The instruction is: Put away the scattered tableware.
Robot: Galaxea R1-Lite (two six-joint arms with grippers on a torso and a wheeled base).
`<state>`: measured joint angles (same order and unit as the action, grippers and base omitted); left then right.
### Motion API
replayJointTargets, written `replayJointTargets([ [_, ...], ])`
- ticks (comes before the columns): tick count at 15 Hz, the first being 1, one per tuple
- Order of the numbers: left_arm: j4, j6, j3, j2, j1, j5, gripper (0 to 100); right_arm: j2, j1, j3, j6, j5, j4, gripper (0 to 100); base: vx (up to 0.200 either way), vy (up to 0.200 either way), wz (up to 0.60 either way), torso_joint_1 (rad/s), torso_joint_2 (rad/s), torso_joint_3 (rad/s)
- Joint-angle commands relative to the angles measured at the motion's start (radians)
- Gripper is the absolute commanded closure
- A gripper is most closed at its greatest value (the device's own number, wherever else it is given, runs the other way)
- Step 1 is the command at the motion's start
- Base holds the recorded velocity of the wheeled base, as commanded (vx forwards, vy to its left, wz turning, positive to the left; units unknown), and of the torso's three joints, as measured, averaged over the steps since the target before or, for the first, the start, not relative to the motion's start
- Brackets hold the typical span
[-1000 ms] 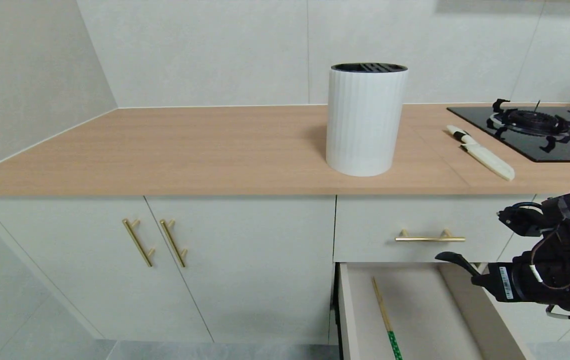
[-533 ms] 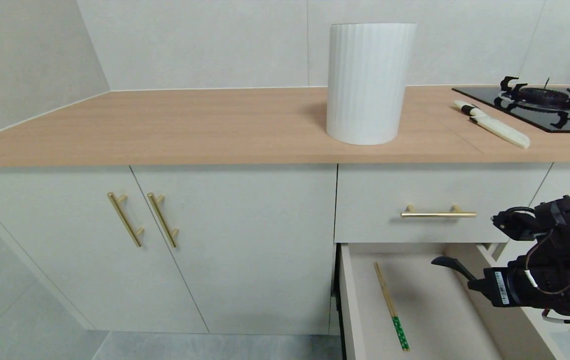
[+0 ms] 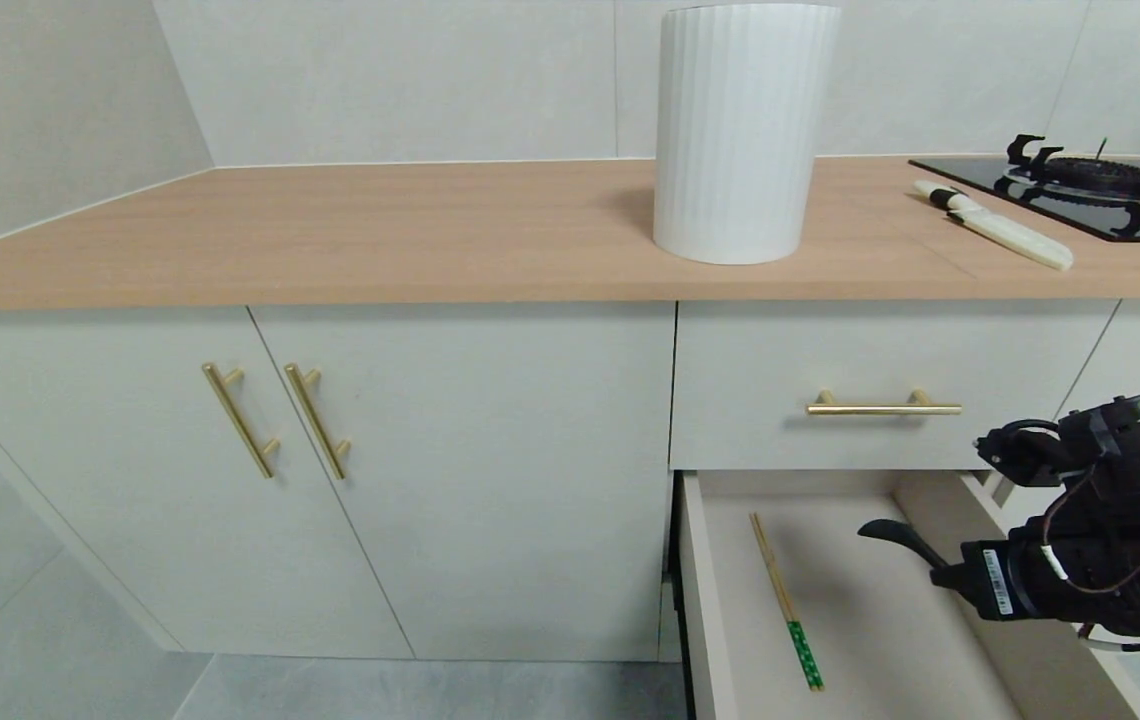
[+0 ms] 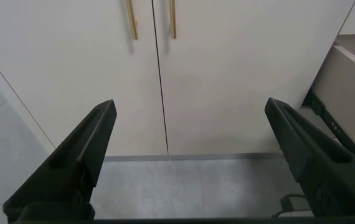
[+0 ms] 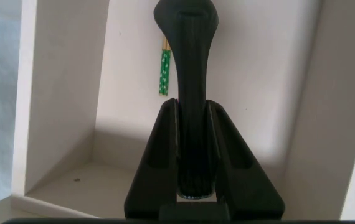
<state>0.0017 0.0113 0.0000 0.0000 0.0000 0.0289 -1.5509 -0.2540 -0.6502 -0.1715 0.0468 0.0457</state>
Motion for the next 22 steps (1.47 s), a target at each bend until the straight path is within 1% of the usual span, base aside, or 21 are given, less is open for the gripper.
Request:
replayJointTargets([
  [1,0.000,0.001,0.000,0.000,0.000,0.000,0,-0.029,-0.008,0.001,0.012,-0.002,0.003,100,0.000,0.000,0.00,0.000,0.00,0.000],
  [4,0.000,0.001,0.000,0.000,0.000,0.000,0,-0.133,-0.011,0.009,0.009,-0.082,0.094,100,0.000,0.000,0.00,0.000,0.00,0.000],
  [6,0.000,0.001,0.000,0.000,0.000,0.000,0,-0.232,-0.021,0.046,0.004,-0.096,0.218,100,0.000,0.000,0.00,0.000,0.00,0.000],
  [8,0.000,0.001,0.000,0.000,0.000,0.000,0,-0.374,-0.040,0.118,0.004,-0.104,0.467,100,0.000,0.000,0.00,0.000,0.00,0.000],
  [10,0.000,0.001,0.000,0.000,0.000,0.000,0,-0.506,-0.051,0.156,0.003,-0.145,0.655,100,0.000,0.000,0.00,0.000,0.00,0.000],
  [11,0.000,0.001,0.000,0.000,0.000,0.000,0,-0.560,-0.053,0.165,-0.005,-0.162,0.724,100,0.000,0.000,0.00,0.000,0.00,0.000],
  [13,0.000,0.001,0.000,0.000,0.000,0.000,0,-0.641,-0.051,0.170,-0.020,-0.170,0.816,100,0.000,0.000,0.00,0.000,0.00,0.000],
  [19,0.000,0.001,0.000,0.000,0.000,0.000,0,-0.721,-0.048,0.167,-0.022,-0.179,0.907,100,0.000,0.000,0.00,0.000,0.00,0.000],
  [22,0.000,0.001,0.000,0.000,0.000,0.000,0,-0.726,-0.047,0.165,-0.037,-0.182,0.918,100,0.000,0.000,0.00,0.000,0.00,0.000],
])
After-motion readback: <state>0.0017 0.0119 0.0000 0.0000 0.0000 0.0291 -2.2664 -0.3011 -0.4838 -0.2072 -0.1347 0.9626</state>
